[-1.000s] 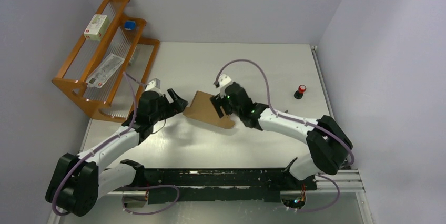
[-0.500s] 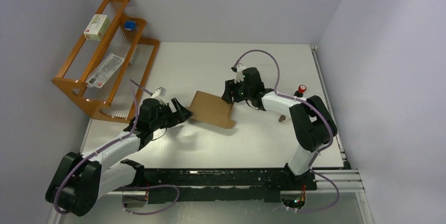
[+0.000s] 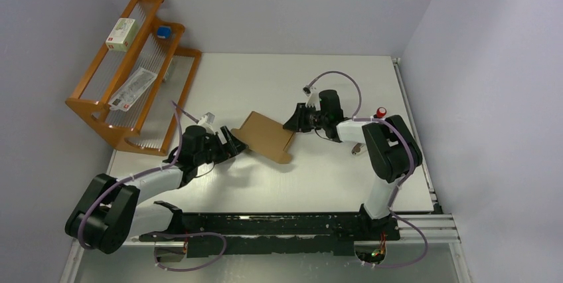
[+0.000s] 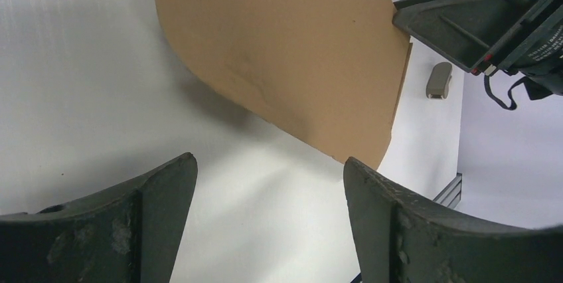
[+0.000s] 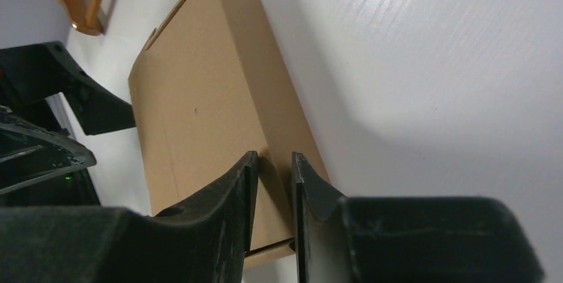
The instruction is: Fold the paper box
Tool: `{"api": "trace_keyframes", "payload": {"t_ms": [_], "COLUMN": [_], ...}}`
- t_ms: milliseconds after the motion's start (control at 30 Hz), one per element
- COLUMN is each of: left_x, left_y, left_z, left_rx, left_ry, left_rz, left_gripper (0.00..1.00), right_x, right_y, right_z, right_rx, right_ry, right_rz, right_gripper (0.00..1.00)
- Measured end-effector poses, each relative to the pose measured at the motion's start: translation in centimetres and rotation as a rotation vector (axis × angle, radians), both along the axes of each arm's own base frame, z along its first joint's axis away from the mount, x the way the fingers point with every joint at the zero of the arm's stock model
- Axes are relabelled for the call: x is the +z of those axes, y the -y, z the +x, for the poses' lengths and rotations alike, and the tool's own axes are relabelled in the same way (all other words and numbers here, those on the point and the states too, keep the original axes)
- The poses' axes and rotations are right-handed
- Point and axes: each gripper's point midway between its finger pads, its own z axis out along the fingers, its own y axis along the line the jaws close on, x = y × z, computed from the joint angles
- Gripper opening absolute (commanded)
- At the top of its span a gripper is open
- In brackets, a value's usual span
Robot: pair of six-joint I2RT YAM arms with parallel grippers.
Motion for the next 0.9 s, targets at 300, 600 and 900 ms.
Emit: {"api": "trace_keyframes", "payload": {"t_ms": [300,600,900], "left_x": [0.4,1.5,1.8], "left_y": [0.3,1.2,2.0], "left_z": [0.4,1.3,2.5], "left_rx": [0.01,0.024,0.034], "left_ry": [0.006,0.01,0.003], "left_rz": [-0.029,-0.098,-0.138], "left_gripper": [0.86,0.86,0.85], "right_x": [-0.3,-0.7,-3.4], "right_y": [0.1,0.8,2.8], "right_z": [-0.4,-0.7,-1.8], "right_rx": [-0.005,-0.013,-0.072], "right_ry": [-0.096,-0.172,-0.28], "right_rz": [0.146,0.267,0.289], "right_gripper": [0.2,0.16,0.15]}}
